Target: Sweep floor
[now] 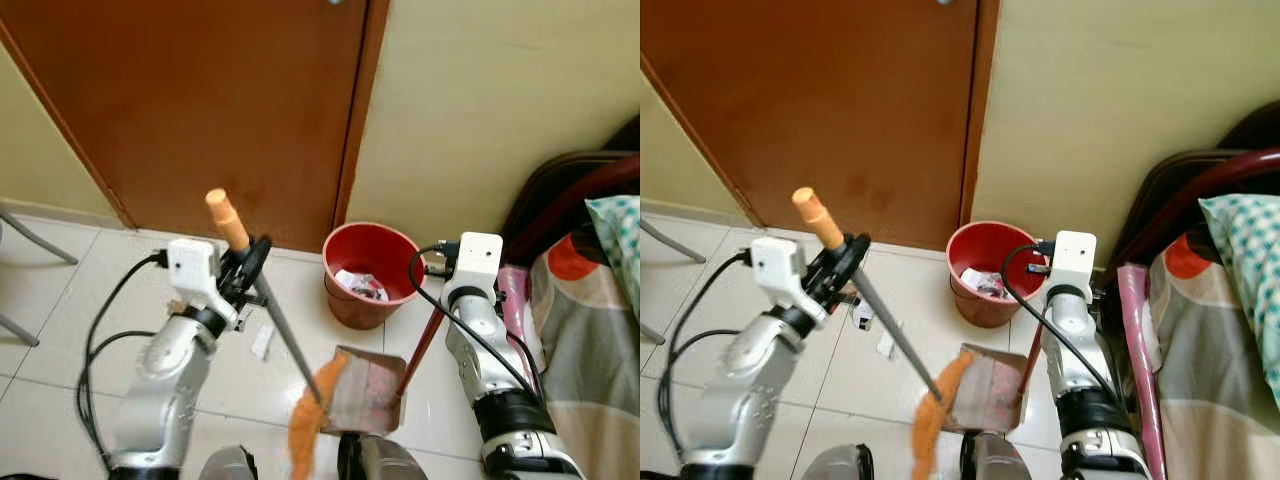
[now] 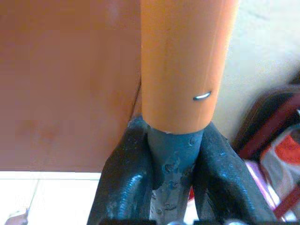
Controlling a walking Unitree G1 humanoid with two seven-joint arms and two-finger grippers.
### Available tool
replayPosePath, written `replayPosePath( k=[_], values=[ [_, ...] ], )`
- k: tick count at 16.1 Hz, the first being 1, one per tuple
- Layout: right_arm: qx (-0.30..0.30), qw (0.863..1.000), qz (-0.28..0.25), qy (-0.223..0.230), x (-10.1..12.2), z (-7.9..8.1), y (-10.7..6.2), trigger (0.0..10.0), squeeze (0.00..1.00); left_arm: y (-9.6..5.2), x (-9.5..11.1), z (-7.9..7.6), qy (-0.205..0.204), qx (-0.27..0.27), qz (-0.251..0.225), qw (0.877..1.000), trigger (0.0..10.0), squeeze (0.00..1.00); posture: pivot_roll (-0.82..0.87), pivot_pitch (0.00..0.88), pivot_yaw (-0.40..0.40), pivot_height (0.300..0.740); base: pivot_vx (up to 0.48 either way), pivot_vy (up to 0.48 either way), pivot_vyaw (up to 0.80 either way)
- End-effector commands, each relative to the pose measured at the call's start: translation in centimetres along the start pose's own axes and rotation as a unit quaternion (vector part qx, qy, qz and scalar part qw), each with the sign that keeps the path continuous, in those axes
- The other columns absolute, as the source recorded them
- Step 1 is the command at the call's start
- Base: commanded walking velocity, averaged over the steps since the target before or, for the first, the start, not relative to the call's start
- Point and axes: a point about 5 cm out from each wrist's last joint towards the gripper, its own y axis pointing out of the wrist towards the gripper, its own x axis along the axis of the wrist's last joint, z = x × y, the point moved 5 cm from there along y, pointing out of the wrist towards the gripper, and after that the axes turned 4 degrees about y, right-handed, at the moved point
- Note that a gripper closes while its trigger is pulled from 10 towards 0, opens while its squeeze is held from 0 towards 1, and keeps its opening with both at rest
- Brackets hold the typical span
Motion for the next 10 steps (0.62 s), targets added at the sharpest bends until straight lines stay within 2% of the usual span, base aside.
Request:
replayPosePath(
  k=[1,4,5,7,9,10],
  values=[
    [-0.004,1.000,0.016,-0.008,-0.7,-0.7,0.0,10.0,0.00,0.5,0.8,0.3,0.008,0.016,-0.019,1.000,10.0,0.00,0.00,0.139,-0.059,0.740,0.000,0.000,0.00],
    [-0.005,1.000,0.021,-0.002,-1.0,-1.2,-0.3,10.0,0.00,0.4,-0.3,1.6,0.032,0.042,0.004,0.999,10.0,0.00,0.00,0.124,-0.060,0.740,0.000,0.000,0.00],
    [-0.002,1.000,0.023,0.008,-1.5,-1.7,-0.9,10.0,0.00,-0.4,-1.3,2.7,0.066,0.051,0.021,0.996,10.0,0.00,0.00,0.112,-0.061,0.740,0.000,0.000,0.00],
    [0.007,0.999,0.028,0.023,-2.2,-2.1,-1.7,10.0,0.00,-0.9,-2.0,3.5,0.070,0.062,0.029,0.995,10.0,0.00,0.00,0.107,-0.064,0.740,0.000,0.000,0.00],
    [0.008,0.999,0.034,0.032,-2.6,-2.3,-2.0,10.0,0.00,-0.8,-1.9,3.1,0.052,0.064,0.025,0.996,10.0,0.00,0.00,0.104,-0.065,0.740,0.000,0.000,0.00],
    [0.014,0.999,0.034,0.032,-2.4,-1.9,-1.9,10.0,0.00,0.4,-1.1,2.0,0.028,0.053,0.006,0.998,10.0,0.00,0.00,0.110,-0.065,0.740,0.000,0.000,0.00]
  ],
)
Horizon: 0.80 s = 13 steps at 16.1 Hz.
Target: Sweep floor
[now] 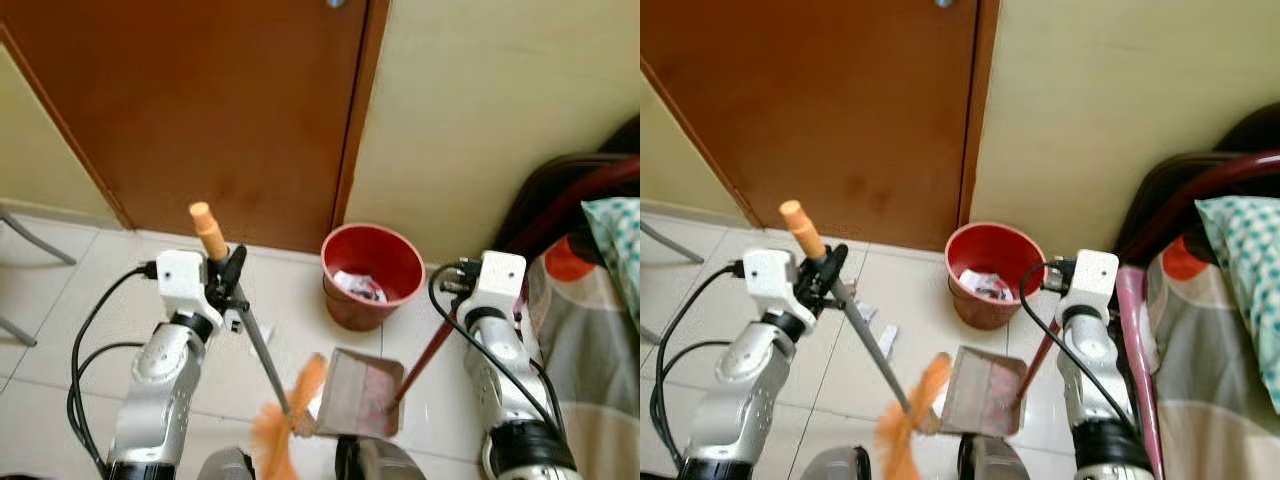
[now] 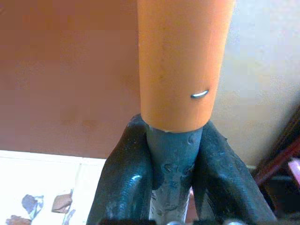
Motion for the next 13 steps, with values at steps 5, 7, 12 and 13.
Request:
replayPosePath(
  k=[5,7,12,13],
  values=[
    [0.026,0.999,0.030,0.002,-0.9,0.9,-0.3,10.0,0.00,1.6,1.7,-2.5,-0.015,-0.035,-0.033,0.999,10.0,0.00,-0.01,0.107,-0.062,0.740,0.000,0.000,0.00],
    [0.028,0.999,0.037,0.005,-1.2,0.7,-0.6,10.0,0.00,1.3,1.3,-2.2,-0.012,-0.034,-0.026,0.999,10.0,0.00,-0.01,0.109,-0.059,0.740,0.000,0.000,0.00],
    [0.036,0.998,0.044,0.001,-1.4,1.0,-0.6,10.0,0.00,1.4,1.3,-2.0,-0.012,-0.032,-0.026,0.999,10.0,0.00,-0.01,0.110,-0.061,0.740,0.000,0.000,0.00],
    [0.036,0.998,0.044,0.001,-1.3,1.0,-0.5,10.0,0.00,1.4,1.3,-2.1,-0.012,-0.032,-0.026,0.999,10.0,0.00,-0.01,0.110,-0.061,0.740,0.000,0.000,0.00]
  ],
)
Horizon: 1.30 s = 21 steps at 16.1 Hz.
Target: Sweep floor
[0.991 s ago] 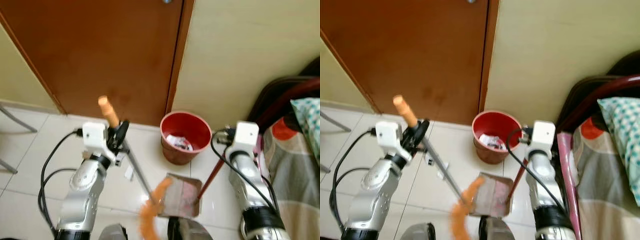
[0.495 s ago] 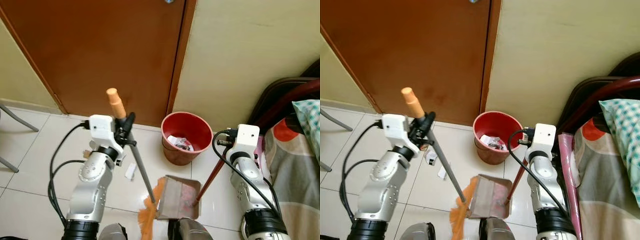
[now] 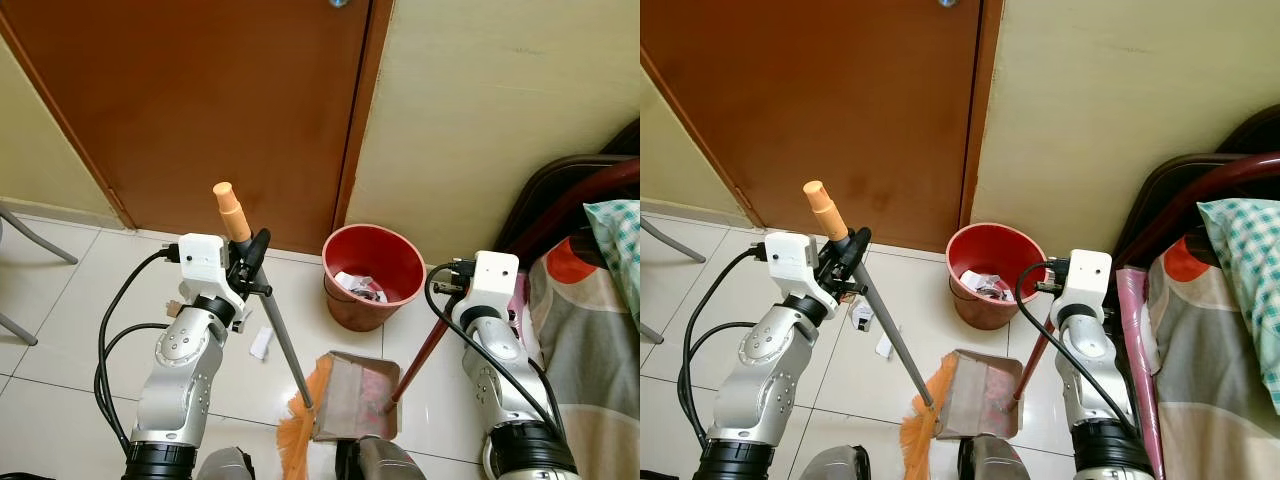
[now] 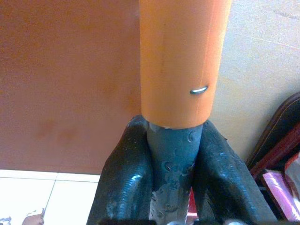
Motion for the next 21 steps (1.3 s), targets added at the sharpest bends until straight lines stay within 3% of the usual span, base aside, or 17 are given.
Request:
replayPosePath(
  k=[1,6,10,17,21],
  values=[
    [0.005,1.000,0.029,0.001,-1.2,0.0,-0.2,10.0,0.00,0.1,0.1,-0.1,0.000,-0.001,-0.005,1.000,10.0,0.00,-0.01,0.110,-0.060,0.740,0.000,0.000,0.00],
    [-0.007,1.000,-0.001,0.010,-0.1,-0.4,-0.3,10.0,0.00,0.0,0.0,0.3,0.005,0.002,-0.002,1.000,10.0,0.00,-0.01,0.105,-0.058,0.740,0.000,0.000,0.00],
    [-0.005,0.998,-0.058,0.016,2.2,-0.7,-0.6,10.0,0.00,-1.0,-0.4,1.9,0.025,0.016,0.008,1.000,10.0,0.00,-0.01,0.103,-0.057,0.740,0.000,0.000,0.00],
    [0.001,0.998,-0.060,0.008,2.3,-0.3,-0.4,10.0,0.00,-1.3,-0.4,2.3,0.033,0.020,0.009,0.999,10.0,0.00,-0.01,0.101,-0.059,0.740,0.000,0.000,0.00],
    [0.001,0.998,-0.061,0.006,2.4,-0.3,-0.3,10.0,0.00,-1.2,-0.4,2.3,0.033,0.019,0.010,0.999,10.0,0.00,-0.01,0.105,-0.058,0.740,-0.241,0.000,0.00]
  ],
)
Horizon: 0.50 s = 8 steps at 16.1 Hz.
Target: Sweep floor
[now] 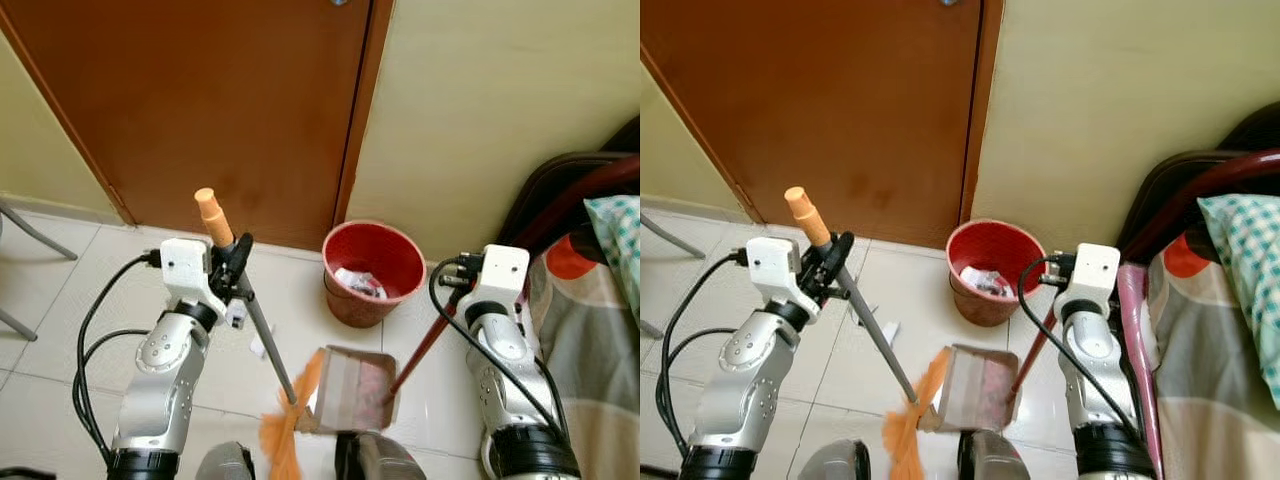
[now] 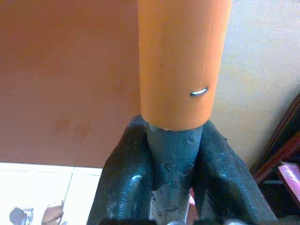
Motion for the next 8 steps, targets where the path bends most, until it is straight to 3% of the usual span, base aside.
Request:
replayPosePath(
  k=[1,8],
  values=[
    [0.002,1.000,-0.009,-0.002,0.50,-0.03,0.10,10.0,0.00,-0.11,-0.14,0.21,0.008,0.003,0.004,1.000,10.0,0.00,-0.01,0.105,-0.058,0.740,-0.240,0.000,0.00],
    [0.005,1.000,-0.014,-0.005,0.75,0.03,0.31,10.0,0.00,-0.12,-0.22,0.28,0.006,0.004,0.004,1.000,10.0,0.00,-0.01,0.107,-0.059,0.740,-0.241,0.000,0.00]
  ],
)
